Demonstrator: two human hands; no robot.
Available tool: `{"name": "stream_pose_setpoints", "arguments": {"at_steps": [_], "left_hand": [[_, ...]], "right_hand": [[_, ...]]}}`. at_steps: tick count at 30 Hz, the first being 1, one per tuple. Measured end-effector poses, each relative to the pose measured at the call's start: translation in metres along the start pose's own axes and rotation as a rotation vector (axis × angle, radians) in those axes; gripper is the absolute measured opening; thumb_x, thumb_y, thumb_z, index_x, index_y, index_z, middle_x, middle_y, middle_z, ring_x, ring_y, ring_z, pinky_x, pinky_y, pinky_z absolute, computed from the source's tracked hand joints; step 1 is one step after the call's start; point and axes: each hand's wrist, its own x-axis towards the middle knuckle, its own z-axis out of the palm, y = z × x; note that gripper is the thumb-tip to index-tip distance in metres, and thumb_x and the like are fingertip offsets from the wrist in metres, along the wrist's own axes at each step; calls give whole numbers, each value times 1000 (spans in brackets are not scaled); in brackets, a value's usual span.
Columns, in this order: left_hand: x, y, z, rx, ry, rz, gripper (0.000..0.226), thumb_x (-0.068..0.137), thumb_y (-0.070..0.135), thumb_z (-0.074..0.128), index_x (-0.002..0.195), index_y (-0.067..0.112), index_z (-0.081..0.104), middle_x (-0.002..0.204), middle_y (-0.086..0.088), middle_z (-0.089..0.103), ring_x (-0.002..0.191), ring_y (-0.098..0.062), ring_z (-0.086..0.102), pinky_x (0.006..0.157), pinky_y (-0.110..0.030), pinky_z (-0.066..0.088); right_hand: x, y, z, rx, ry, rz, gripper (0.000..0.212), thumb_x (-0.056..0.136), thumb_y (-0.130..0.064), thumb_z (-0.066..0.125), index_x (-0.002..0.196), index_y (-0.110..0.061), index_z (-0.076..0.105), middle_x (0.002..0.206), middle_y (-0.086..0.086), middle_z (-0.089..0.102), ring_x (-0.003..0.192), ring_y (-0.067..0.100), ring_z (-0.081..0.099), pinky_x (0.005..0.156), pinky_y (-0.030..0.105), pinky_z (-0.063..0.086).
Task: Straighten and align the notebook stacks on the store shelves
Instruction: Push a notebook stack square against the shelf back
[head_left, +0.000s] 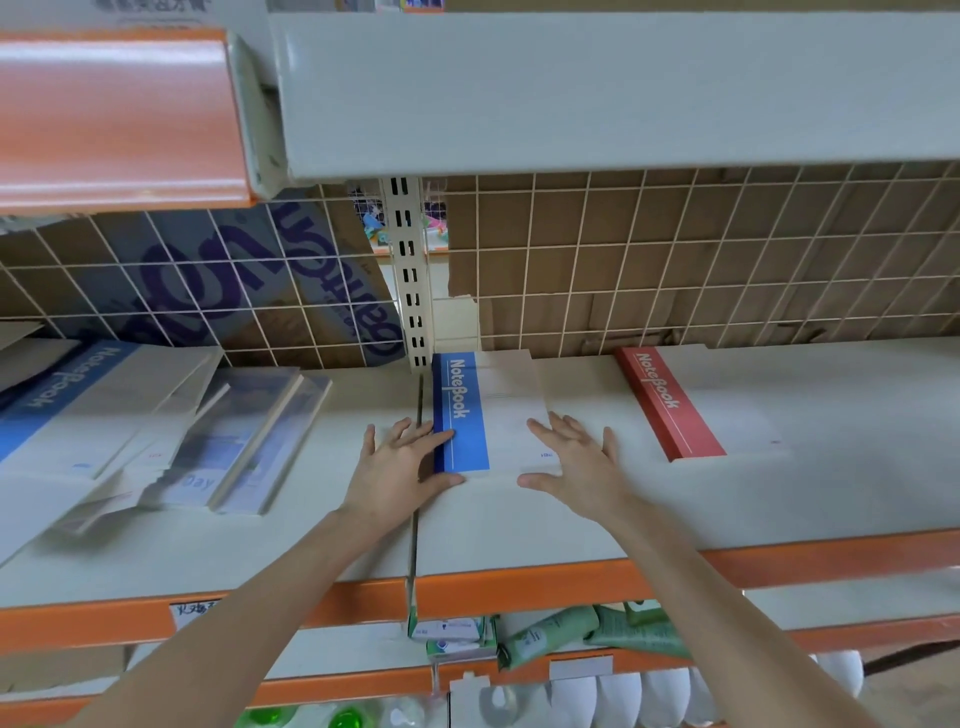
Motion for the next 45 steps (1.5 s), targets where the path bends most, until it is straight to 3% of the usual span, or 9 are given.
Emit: {"name": "stream_pose_setpoints", "arguments": {"at_steps": [5, 9, 12, 18, 24, 31, 39, 42, 45], "left_hand": [[-15, -10, -13, 16, 31, 58, 74, 86, 66, 40, 148, 32, 18, 155, 1, 22, 145, -20, 11, 116, -44, 4], [-36, -39, -46, 62, 140, 105, 76, 81, 69, 18, 145, 30, 28, 152, 1, 30, 142, -19, 19, 116, -39, 8], [-53, -78, -75, 95, 189, 74, 64, 90, 59, 38, 144, 26, 33, 153, 3, 27, 143, -18, 18, 115, -38, 10], [-108, -173, -135, 146, 184, -88, 68, 89, 60, 41, 143, 20, 36, 152, -4, 28, 138, -23, 30, 112, -36, 20], [-156, -256, -173, 192, 27, -311, 74, 90, 55, 46, 150, 24, 15, 158, -1, 5, 144, -19, 14, 115, -39, 14], [-164, -291, -174, 147, 19, -339, 74, 90, 57, 45, 150, 26, 15, 158, 0, 7, 143, -18, 16, 114, -32, 13], [-155, -308, -161, 194, -37, -226, 71, 92, 60, 37, 151, 29, 12, 158, 3, 6, 145, -12, 4, 115, -30, -4], [-153, -312, -158, 192, -3, -203, 71, 91, 60, 39, 150, 30, 16, 158, 4, 10, 145, -11, 8, 115, -29, -2], [-154, -313, -158, 193, 23, -184, 69, 90, 60, 40, 149, 31, 21, 157, 4, 15, 144, -11, 13, 116, -31, 0]], "right_hand": [[-2, -19, -2, -50, 51, 5, 84, 84, -60, 55, 151, -32, 13, 160, -1, -6, 145, 21, -16, 112, 51, -12], [4, -59, 1, -49, 116, -90, 82, 86, -60, 51, 151, -32, 9, 160, -1, -10, 144, 20, -19, 112, 49, -15], [10, -104, 8, -69, 119, -185, 81, 86, -60, 51, 151, -29, 13, 160, 0, -5, 145, 20, -17, 112, 48, -15], [18, -206, 33, -13, 86, -406, 75, 89, -55, 50, 150, -27, 16, 160, -2, 2, 146, 20, -9, 113, 49, -10], [27, -303, 64, 19, 35, -526, 76, 92, -56, 45, 152, -24, 12, 160, -2, 4, 146, 16, -3, 113, 46, -9], [42, -379, 97, 55, -14, -490, 80, 91, -60, 42, 152, -20, 10, 160, 2, 1, 146, 17, -6, 113, 50, -10], [61, -392, 114, 38, -62, -409, 97, 81, -69, 51, 152, -21, 5, 160, 0, -2, 146, 17, -7, 113, 53, -10], [61, -393, 116, 39, -33, -394, 94, 81, -67, 52, 152, -21, 11, 160, -1, 4, 146, 17, -4, 111, 54, -12], [59, -395, 117, 4, 22, -383, 77, 90, -61, 44, 150, -20, 20, 159, 0, 14, 146, 16, 2, 111, 54, -9]]}}
